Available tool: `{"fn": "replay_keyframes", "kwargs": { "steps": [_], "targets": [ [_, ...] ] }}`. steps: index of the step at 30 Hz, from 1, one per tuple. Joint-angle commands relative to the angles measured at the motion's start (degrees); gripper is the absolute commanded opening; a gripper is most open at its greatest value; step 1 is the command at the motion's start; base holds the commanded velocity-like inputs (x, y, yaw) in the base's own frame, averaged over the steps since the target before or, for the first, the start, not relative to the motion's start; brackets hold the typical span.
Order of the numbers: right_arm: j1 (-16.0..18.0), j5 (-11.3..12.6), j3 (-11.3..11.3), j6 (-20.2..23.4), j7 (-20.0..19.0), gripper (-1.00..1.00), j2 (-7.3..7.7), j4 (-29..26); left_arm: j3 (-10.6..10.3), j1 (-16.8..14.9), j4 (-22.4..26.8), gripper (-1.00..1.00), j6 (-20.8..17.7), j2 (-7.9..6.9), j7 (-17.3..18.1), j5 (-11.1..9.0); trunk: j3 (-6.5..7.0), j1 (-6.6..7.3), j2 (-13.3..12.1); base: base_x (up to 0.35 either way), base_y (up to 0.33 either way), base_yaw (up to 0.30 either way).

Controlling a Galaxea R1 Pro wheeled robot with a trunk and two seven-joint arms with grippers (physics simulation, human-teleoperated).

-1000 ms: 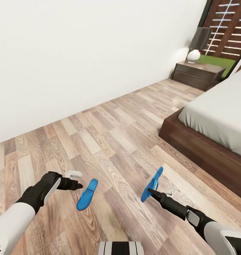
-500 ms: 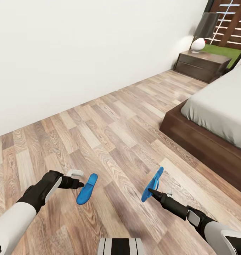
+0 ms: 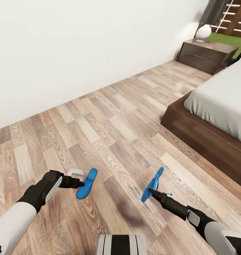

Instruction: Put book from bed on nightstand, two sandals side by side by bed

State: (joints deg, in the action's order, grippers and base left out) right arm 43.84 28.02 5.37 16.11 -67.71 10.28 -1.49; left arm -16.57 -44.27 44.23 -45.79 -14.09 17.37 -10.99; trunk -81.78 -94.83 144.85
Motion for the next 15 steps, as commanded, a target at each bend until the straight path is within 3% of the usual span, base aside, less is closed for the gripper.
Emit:
{"fn": "replay_keyframes", "kwargs": {
  "steps": [1,15],
  "targets": [
    [0.02,-0.15,0.51,0.73,-0.31,-1.00,0.01,0.00,-0.22,-0.04,0.06,1.00,-0.27,-0.07,-0.22,-0.52,-0.27,-0.01,0.03,0.000,0.000,0.000],
    [0.02,-0.15,0.50,0.68,-0.31,-1.00,0.01,0.00,-0.38,-0.03,0.06,1.00,-0.19,-0.16,-0.23,-0.51,-2.93,-0.32,0.19,0.000,0.000,0.000]
  ]
}}
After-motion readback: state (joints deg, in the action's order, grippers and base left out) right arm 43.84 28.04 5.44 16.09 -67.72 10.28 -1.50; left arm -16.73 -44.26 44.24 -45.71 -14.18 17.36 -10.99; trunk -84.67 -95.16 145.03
